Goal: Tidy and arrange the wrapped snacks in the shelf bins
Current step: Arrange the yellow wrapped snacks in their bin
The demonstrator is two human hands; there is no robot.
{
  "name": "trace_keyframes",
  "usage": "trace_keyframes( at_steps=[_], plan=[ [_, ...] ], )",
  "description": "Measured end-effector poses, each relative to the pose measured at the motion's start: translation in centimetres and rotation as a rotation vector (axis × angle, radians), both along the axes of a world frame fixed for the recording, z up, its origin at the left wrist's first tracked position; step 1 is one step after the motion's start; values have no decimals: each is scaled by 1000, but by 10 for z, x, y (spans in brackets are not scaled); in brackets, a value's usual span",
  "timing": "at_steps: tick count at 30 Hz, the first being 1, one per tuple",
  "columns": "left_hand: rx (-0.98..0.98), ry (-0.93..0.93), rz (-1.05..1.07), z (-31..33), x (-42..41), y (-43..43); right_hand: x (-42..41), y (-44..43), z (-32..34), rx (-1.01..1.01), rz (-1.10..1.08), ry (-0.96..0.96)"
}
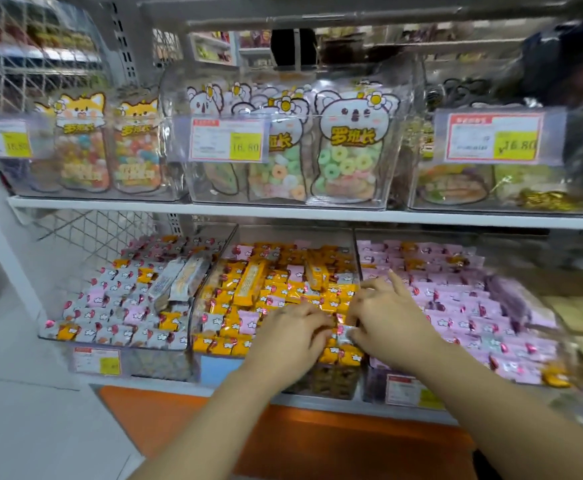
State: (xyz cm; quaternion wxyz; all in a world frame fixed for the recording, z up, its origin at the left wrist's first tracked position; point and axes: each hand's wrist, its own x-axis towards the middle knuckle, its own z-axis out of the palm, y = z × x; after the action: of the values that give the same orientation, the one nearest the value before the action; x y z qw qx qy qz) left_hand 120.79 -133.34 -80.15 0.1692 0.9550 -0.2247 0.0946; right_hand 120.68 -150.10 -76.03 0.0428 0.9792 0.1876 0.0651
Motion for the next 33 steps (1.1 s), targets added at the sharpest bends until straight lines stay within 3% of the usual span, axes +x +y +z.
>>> trace_keyframes(
  at_steps=[7,17,22,25,29,33],
  plan=[
    [-62,-7,-29,-2,-4,4,2,2,-6,48,11,-71],
    [-119,-6,-37,2,-5,6,-23,6,29,692,54,-249],
    [-482,56,99,22,-16,19,-34,20,31,883,149,-283],
    [-854,225,147,39,-21,33,-33,34,22,934,237,-223],
    [-1197,487,127,51,-32,52,-28,63,9,838,368,-111],
    [-1379,475,229,46,-35,77,-24,93,5,767,466,-25]
  ],
)
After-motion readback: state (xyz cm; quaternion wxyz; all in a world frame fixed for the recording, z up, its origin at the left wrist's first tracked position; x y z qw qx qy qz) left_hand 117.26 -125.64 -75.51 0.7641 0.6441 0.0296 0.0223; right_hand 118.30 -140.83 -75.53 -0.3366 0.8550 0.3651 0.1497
